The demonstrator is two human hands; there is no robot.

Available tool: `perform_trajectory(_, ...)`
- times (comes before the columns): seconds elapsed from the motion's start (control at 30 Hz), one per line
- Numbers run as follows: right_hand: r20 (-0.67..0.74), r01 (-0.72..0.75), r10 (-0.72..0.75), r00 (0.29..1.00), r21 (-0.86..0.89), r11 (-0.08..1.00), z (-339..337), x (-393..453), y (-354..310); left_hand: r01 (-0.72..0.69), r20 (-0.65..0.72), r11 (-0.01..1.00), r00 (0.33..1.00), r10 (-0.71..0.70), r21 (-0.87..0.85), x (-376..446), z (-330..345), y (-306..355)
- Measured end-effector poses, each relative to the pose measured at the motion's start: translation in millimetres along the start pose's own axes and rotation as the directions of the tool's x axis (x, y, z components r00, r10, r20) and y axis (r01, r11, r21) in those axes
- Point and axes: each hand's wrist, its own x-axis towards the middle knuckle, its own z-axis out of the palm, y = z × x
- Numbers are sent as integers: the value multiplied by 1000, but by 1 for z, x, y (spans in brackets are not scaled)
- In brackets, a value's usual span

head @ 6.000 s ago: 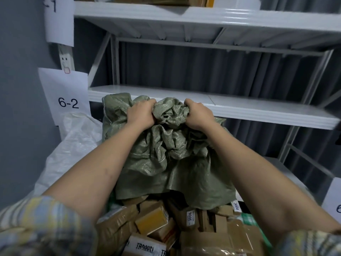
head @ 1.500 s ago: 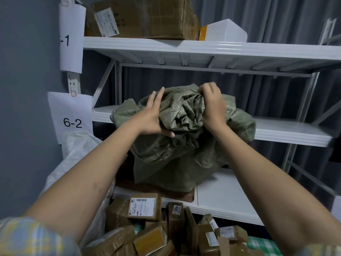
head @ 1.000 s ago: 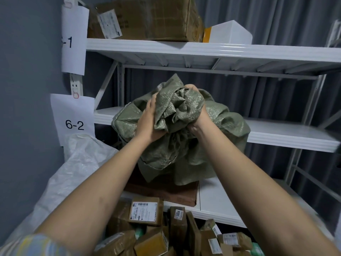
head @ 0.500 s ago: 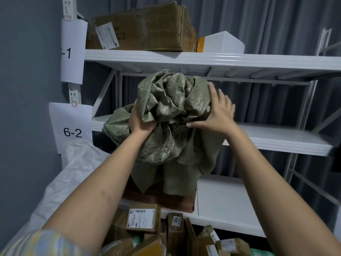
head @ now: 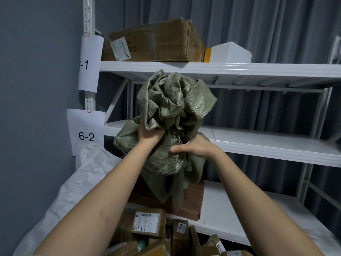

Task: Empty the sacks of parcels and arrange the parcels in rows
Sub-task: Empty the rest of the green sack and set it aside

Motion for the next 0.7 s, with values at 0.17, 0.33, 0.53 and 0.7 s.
perform_trajectory(0.17,-103,29,-22,994,67,997,17,4,-14,-10,112,957,993,44,-290,-23,-9,22)
perform_trajectory(0.33,-465,-4,52,884,103,995,29,12,-25,-186,-23,852,979,200,-489,-33,-25,46)
perform_trajectory(0.53,-604,64,284,745,488,871,52,24,-28,-146,165,879,956,244,-454,-27,-43,35)
perform_trajectory(0.7,-606,119,400,688,638,761,75,40,-37,-265,109,918,945,308,-295,-29,-74,5)
